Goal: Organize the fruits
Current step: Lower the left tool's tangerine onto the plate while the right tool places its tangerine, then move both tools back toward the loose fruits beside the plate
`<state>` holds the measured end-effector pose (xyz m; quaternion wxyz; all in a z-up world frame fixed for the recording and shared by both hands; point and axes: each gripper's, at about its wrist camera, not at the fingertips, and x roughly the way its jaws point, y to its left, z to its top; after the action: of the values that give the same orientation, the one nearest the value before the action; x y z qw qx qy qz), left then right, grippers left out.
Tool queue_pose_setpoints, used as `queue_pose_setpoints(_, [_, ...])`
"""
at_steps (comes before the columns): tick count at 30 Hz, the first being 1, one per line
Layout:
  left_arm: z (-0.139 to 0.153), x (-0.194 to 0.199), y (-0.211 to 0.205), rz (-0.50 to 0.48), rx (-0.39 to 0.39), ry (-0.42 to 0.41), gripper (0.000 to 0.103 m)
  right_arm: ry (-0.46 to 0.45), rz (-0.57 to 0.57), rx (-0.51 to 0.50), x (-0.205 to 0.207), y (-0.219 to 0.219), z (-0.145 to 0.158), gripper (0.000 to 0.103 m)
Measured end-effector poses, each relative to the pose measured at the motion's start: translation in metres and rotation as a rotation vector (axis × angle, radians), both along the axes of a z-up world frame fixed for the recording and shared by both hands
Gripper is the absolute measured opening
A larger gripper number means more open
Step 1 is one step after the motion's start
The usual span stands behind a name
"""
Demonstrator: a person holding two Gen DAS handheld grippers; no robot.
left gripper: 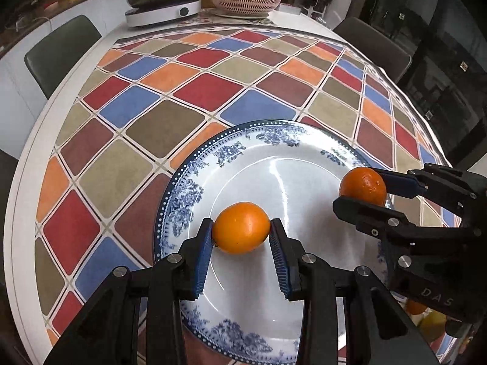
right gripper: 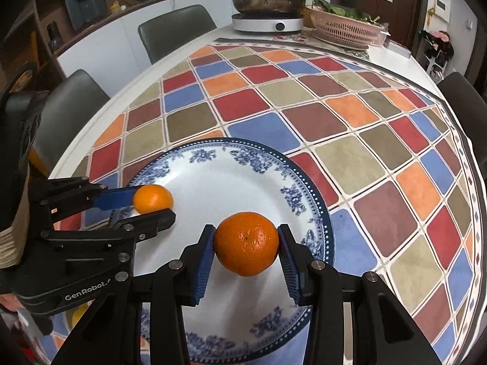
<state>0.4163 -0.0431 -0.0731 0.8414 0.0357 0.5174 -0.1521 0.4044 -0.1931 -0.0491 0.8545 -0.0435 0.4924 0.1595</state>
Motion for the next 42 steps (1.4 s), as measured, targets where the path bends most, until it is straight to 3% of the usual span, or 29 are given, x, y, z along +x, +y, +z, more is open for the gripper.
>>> queue_pose_setpoints(3, [0.0,0.001,-0.002,-0.002,0.009,0.007,0.039,0.007,-0.008,0.011,0.003,-0.003,-0.001,0.042])
queue_pose_setpoints(7, [0.012,-0.007,-0.003,0.003,0.037,-0.026,0.05,0.003,-0.034,0.022,0.0,-0.01,0.004,0.043])
queue_pose_setpoints(13, [0.039,-0.031,0.0,0.006,0.033,-0.044,0.052,-0.059,-0.044,0.012,-0.023,-0.016,0.028,0.043])
queue_pose_setpoints(17, [0.063,-0.06,0.001,-0.001,0.023,-0.1,0.053,-0.113,-0.031,0.009,-0.046,-0.017,0.048,0.049])
queue_pose_setpoints(27, [0.112,-0.125,0.004,0.013,-0.003,-0.229,0.057,-0.215,-0.002,0.04,-0.106,-0.017,0.094,0.05])
queue_pose_setpoints(42, [0.124,-0.203,0.03,0.036,0.007,-0.302,0.065,-0.269,0.051,0.068,-0.179,0.005,0.106,0.05])
